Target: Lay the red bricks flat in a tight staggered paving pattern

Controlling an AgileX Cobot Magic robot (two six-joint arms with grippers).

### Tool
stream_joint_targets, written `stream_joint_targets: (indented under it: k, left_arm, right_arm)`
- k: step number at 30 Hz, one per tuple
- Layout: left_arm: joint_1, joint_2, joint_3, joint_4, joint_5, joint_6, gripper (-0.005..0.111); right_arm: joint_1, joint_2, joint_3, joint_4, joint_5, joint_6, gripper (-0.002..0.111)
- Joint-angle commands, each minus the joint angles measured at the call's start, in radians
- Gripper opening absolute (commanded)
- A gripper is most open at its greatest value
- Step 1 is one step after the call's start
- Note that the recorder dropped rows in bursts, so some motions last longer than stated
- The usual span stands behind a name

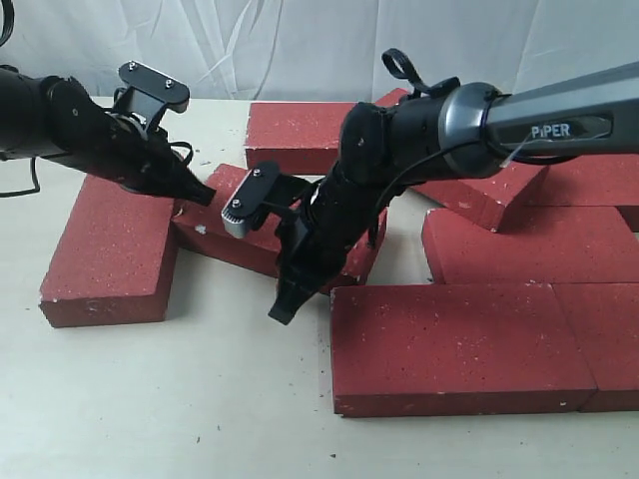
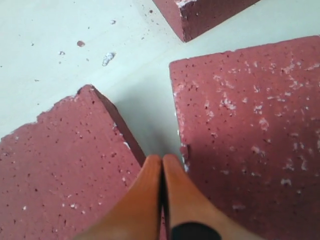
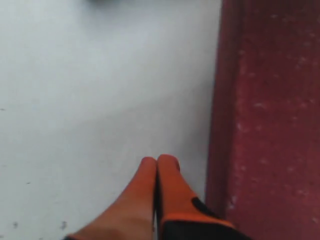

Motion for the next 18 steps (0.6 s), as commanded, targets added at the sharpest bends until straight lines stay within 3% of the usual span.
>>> stream_joint_targets:
  k: [1, 5, 18]
  left_arm:
    - [0.003, 0.009, -0.002, -0.009, -0.019, -0.003, 0.0]
    - [0.003, 0.009, -0.002, -0.009, -0.019, -0.003, 0.0]
    - [0.003, 0.027, -0.011, -0.04, -0.013, -0.003, 0.0]
  right_arm:
    - [-0.009, 0.009, -0.007, -0.151, -0.061, 0.133, -0.001]
    - [-0.033, 0.007, -0.007, -0.241, -0.059, 0.208, -0.001]
    - [-0.081, 0.007, -0.007, -0.232, -0.113, 0.252, -0.001]
